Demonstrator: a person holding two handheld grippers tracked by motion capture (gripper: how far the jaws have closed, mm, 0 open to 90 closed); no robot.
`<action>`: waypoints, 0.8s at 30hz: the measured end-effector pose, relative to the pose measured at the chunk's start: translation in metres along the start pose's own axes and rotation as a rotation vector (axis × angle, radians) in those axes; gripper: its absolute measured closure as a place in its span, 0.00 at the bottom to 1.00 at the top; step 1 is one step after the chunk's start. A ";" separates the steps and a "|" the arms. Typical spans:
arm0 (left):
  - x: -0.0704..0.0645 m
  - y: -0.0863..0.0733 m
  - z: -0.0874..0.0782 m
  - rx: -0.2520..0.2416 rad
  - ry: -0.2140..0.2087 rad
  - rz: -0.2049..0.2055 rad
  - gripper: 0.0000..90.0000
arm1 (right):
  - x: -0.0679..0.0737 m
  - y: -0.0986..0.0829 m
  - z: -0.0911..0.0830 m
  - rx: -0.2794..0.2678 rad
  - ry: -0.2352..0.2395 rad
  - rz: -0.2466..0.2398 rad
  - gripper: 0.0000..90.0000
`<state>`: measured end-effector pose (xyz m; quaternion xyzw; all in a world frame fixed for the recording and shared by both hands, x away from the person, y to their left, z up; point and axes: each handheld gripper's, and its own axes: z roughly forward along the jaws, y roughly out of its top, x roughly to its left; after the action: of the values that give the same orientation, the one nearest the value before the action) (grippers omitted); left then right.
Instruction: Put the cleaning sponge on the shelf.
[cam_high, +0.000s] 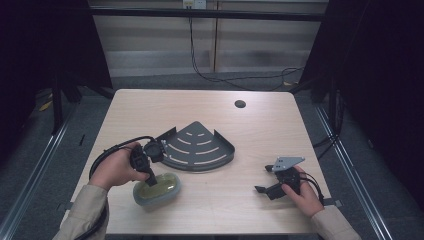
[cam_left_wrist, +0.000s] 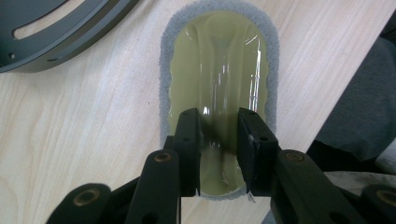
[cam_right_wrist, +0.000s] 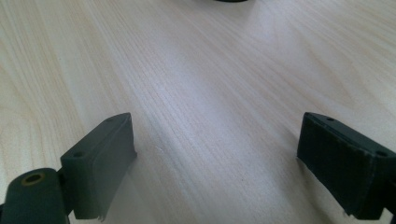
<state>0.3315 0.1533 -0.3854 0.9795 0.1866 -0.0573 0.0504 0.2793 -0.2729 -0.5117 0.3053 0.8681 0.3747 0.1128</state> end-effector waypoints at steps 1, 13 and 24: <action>0.001 -0.001 -0.002 -0.006 -0.004 -0.005 0.79 | 0.000 0.000 0.000 0.000 0.000 0.000 0.12; 0.016 -0.009 -0.032 -0.042 0.024 -0.111 0.79 | 0.000 0.000 0.000 -0.001 -0.001 0.001 0.12; 0.029 -0.007 -0.049 -0.063 0.031 -0.171 0.79 | 0.000 0.000 0.000 -0.002 -0.001 -0.001 0.12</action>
<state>0.3605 0.1764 -0.3412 0.9587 0.2719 -0.0403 0.0733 0.2795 -0.2729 -0.5118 0.3048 0.8679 0.3755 0.1139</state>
